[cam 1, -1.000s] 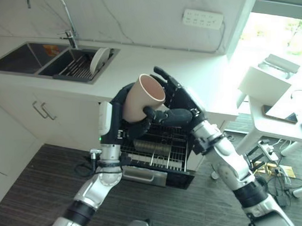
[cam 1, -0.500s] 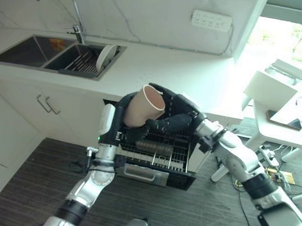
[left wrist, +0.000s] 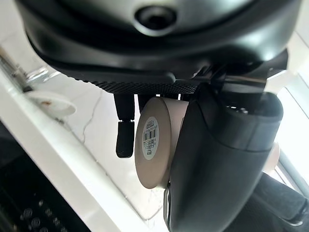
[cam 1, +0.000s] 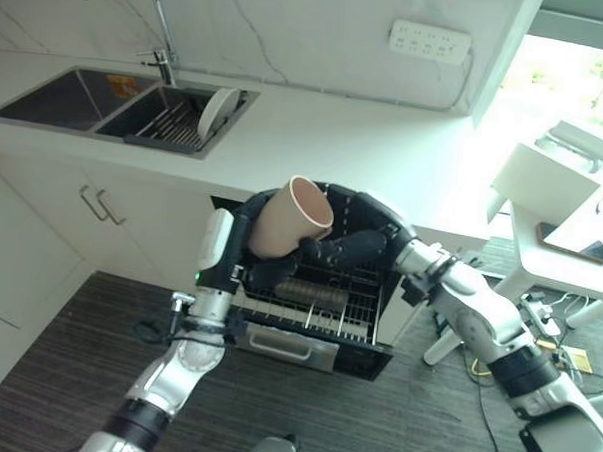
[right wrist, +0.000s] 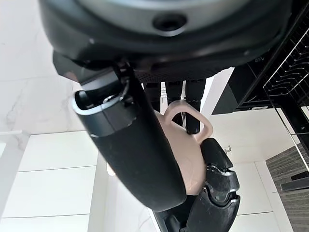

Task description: Place the dishes in the dishwasher.

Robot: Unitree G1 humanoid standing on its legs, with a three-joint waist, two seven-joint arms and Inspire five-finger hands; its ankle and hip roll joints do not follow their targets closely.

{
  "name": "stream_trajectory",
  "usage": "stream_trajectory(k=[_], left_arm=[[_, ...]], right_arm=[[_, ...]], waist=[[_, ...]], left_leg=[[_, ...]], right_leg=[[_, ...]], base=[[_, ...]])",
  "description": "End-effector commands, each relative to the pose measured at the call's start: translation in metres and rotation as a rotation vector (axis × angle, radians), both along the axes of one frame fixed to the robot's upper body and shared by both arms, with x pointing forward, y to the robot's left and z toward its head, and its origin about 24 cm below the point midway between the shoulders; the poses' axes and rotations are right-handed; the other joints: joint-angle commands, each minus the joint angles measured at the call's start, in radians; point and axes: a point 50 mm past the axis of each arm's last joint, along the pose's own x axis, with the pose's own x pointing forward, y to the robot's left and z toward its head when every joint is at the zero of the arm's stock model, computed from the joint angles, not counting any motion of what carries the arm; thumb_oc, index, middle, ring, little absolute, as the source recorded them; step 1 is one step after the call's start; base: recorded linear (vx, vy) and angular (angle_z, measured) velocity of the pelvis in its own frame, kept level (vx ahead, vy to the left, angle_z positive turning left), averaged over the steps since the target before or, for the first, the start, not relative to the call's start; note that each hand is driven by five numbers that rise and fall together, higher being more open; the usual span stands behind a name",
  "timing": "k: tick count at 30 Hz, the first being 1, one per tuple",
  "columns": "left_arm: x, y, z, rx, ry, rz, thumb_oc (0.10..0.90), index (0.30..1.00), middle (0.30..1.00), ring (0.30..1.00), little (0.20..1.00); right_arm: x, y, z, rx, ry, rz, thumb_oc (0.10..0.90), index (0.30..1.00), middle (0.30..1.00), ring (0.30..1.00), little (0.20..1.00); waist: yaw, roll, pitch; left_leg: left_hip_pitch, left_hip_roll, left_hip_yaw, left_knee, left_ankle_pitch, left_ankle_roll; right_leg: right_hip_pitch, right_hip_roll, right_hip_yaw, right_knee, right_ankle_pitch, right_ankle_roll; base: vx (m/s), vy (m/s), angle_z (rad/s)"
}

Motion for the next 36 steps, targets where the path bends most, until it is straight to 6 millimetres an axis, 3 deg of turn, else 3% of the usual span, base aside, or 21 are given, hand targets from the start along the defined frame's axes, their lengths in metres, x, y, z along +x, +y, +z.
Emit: stream_trajectory(k=[1, 22, 23, 24, 25, 36], left_arm=[[0.005, -0.043, 0.05, 0.004, -0.252, -0.218, 0.4, 0.3, 0.3, 0.3, 0.3], [0.011, -0.046, 0.046, 0.006, -0.2, -0.215, 0.4, 0.3, 0.3, 0.3, 0.3], [0.011, -0.045, 0.046, 0.001, -0.195, -0.206, 0.524, 0.486, 0.486, 0.486, 0.486], [0.012, -0.044, 0.045, 0.001, -0.187, -0.194, 0.59, 0.585, 0.585, 0.585, 0.585], [0.012, -0.043, 0.044, -0.001, -0.183, -0.187, 0.8, 0.9, 0.9, 0.9, 0.9], [0.014, -0.032, 0.036, -0.006, -0.143, -0.099, 0.8, 0.9, 0.9, 0.9, 0.9]], right_arm=[[-0.025, 0.072, 0.073, 0.206, -0.269, 0.361, 0.4, 0.3, 0.3, 0.3, 0.3], [-0.023, 0.066, 0.073, 0.285, -0.278, 0.267, 0.4, 0.3, 0.3, 0.3, 0.3], [-0.023, 0.065, 0.074, 0.292, -0.28, 0.252, 0.4, 0.3, 0.3, 0.3, 0.3], [-0.022, 0.064, 0.073, 0.307, -0.274, 0.234, 0.4, 0.3, 0.3, 0.3, 0.3], [-0.022, 0.063, 0.074, 0.322, -0.273, 0.22, 0.4, 0.3, 0.3, 0.3, 0.3], [-0.019, 0.046, 0.064, 0.439, -0.232, 0.095, 0.4, 0.3, 0.3, 0.3, 0.3]], waist=[[-0.004, -0.023, -0.051], [-0.014, -0.01, -0.056], [-0.014, -0.008, -0.055], [-0.015, -0.007, -0.055], [-0.015, -0.007, -0.055], [-0.022, 0.001, -0.052]], left_leg=[[0.023, 0.058, 0.058, 0.066, -0.15, -0.021], [-0.005, 0.071, 0.058, 0.066, -0.136, -0.029], [-0.005, 0.071, 0.06, 0.066, -0.135, -0.028], [-0.005, 0.071, 0.062, 0.066, -0.134, -0.027], [-0.005, 0.071, 0.063, 0.066, -0.134, -0.027], [-0.002, 0.075, 0.072, 0.066, -0.134, -0.024]], right_leg=[[0.043, -0.055, 0.053, -0.013, -0.075, 0.086], [0.043, -0.055, 0.035, -0.013, -0.077, 0.087], [0.042, -0.056, 0.036, -0.013, -0.076, 0.086], [0.043, -0.056, 0.037, -0.013, -0.077, 0.086], [0.042, -0.056, 0.039, -0.013, -0.076, 0.086], [0.045, -0.057, 0.042, -0.013, -0.078, 0.085]], base=[[0.0, 0.0, 0.0], [0.0, 0.0, 0.0], [0.0, 0.0, 0.0], [0.0, 0.0, 0.0], [0.0, 0.0, 0.0], [0.0, 0.0, 0.0]])
